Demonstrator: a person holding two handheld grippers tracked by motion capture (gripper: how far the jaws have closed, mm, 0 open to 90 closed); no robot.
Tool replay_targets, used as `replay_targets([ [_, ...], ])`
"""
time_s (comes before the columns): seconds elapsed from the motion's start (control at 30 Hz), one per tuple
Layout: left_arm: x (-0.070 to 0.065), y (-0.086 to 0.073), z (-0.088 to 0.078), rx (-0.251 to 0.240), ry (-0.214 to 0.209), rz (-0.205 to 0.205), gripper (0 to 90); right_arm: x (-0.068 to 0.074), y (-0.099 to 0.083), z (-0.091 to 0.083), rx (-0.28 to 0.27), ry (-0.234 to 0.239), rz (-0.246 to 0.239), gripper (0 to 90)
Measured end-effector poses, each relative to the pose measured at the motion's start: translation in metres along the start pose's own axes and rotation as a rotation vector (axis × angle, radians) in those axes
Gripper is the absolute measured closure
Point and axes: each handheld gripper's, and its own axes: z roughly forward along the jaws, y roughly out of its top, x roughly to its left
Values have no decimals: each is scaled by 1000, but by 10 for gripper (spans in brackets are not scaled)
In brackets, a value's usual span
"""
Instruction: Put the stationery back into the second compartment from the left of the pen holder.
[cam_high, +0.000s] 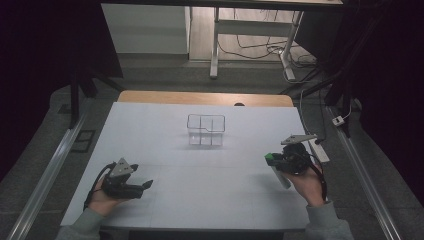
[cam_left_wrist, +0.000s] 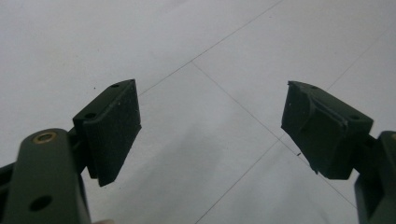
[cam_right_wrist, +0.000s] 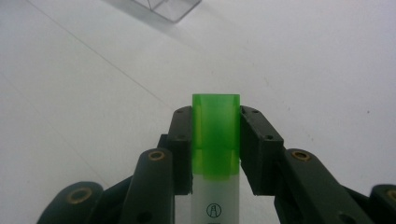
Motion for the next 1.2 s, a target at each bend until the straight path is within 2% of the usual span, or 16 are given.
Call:
replay_targets([
  [0.5,0,0,0,-5,-8,-5,194,9,4,3,-109,22,-15,667],
  [0.7,1,1,0,-13,-13,-15,193,17,9,7,-153,30,-37,667],
  [1.2,0,0,-1,-17,-2,0,193,28,28,17,-243,59,-54,666],
])
